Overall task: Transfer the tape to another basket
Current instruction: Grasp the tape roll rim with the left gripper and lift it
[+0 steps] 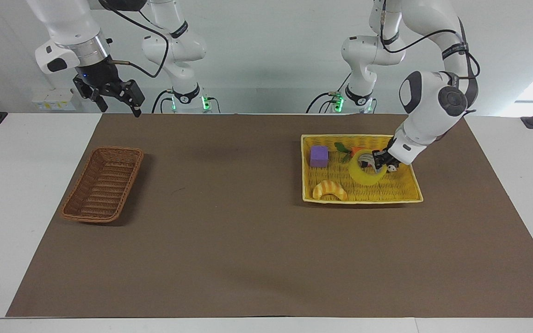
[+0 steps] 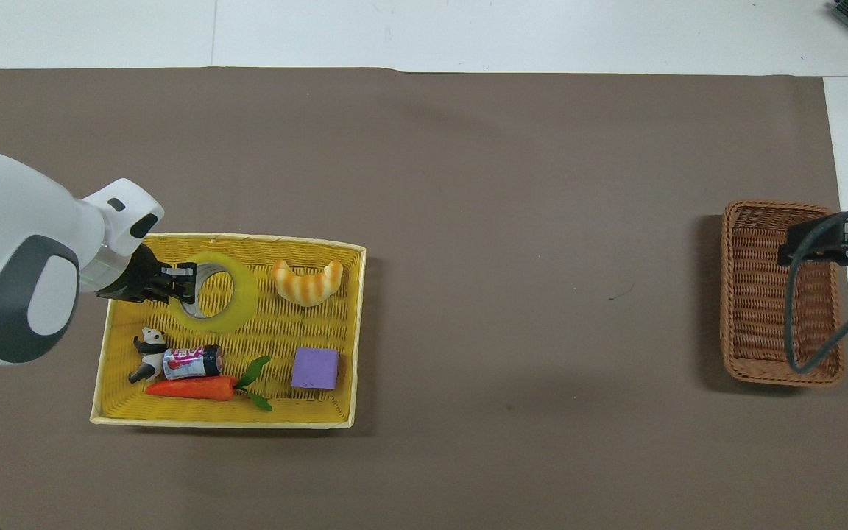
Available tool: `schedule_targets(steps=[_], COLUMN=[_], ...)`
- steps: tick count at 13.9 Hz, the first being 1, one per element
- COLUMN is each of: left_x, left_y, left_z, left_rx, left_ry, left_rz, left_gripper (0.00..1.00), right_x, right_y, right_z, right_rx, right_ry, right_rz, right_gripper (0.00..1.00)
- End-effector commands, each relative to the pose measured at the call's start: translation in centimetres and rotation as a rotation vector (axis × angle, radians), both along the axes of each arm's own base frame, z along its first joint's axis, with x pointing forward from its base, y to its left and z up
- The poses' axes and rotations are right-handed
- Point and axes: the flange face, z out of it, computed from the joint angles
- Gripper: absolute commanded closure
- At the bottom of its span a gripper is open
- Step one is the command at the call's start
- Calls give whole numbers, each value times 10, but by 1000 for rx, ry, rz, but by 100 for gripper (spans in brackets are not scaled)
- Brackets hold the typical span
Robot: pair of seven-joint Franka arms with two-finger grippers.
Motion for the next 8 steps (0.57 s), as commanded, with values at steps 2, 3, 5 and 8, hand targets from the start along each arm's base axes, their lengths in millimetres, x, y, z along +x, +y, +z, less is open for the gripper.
schedule_targets(steps=[2, 3, 5, 8], left_x=[19, 21, 23, 19], left_y=[-1, -6, -17, -52], left_z=[19, 26, 38, 46], left_rx=[-108, -138, -214, -266], left_ry=[38, 27, 20, 48], left_rz=[74, 81, 113, 172], left_gripper=[100, 100, 100, 100], right_x=[-2, -2, -3, -2], right_y=[-1, -1, -2, -1], right_z=[0, 0, 1, 0], right_rx=[22, 22, 22, 22], right_ry=[-15, -15, -17, -15], right_rz=[-14, -14, -14, -14], right_gripper=[0, 0, 0, 0])
